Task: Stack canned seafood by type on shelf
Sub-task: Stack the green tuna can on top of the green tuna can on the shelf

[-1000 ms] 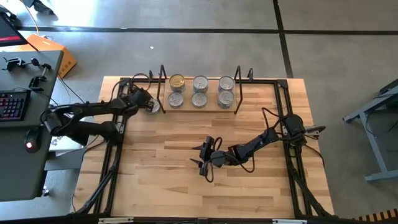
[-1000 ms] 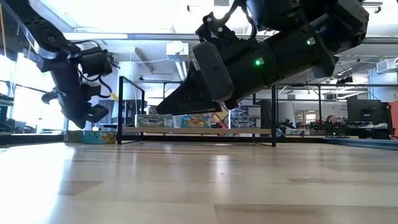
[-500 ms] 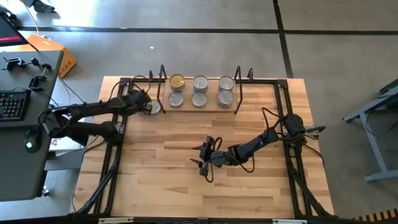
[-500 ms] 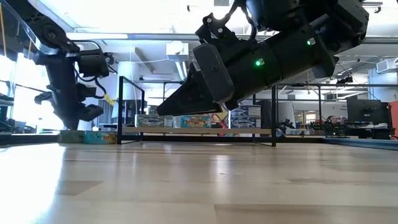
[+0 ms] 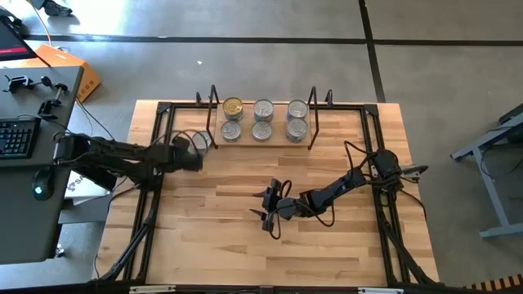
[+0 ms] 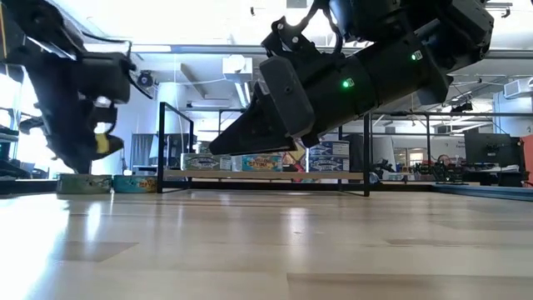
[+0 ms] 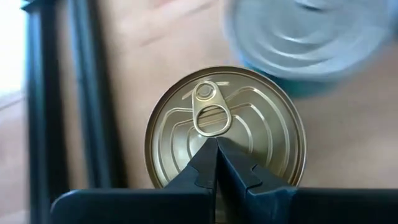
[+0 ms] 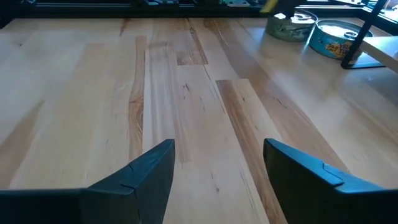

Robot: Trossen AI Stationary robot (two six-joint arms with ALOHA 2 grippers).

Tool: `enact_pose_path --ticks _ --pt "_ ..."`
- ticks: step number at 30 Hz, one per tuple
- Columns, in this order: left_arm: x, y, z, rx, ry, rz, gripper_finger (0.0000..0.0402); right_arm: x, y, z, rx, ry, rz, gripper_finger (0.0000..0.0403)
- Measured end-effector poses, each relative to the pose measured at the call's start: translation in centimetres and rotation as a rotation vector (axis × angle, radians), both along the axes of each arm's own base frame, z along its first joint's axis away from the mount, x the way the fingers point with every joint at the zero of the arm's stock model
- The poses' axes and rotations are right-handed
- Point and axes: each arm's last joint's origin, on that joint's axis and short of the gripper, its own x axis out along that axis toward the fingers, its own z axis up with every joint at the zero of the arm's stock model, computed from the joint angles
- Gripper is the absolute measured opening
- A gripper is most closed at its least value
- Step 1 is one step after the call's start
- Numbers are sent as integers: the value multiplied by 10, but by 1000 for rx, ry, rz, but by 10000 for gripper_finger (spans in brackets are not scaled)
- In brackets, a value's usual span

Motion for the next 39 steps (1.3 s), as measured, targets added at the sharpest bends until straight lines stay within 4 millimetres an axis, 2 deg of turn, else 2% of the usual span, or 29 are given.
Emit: enact_pose_path --ticks 6,9,13,15,19,23,25,29,35,39 --pt "10 -42 1 -33 -150 -152 0 0 0 0 4 -3 3 238" --pt "17 -66 2 -94 -279 -258 0 0 0 0 5 -5 4 238" --pt "30 -98 5 -233 -461 -456 0 0 1 0 9 -4 13 238" --pt "37 -108 7 -230 -522 -569 0 0 2 0 20 0 41 238" --pt "52 -115 5 -129 -564 -727 0 0 4 0 56 13 126 238" --pt "69 -107 -3 73 -489 -830 0 0 6 0 71 17 160 238" --pt "78 -102 -5 115 -444 -891 0 0 6 0 71 16 160 238" --pt "94 -105 11 63 -395 -992 0 0 5 0 82 17 155 238" --pt "95 -127 43 -15 -282 -1109 0 0 5 0 89 18 151 238" --pt "85 -139 39 -233 -258 -1136 0 0 5 0 88 17 152 238"
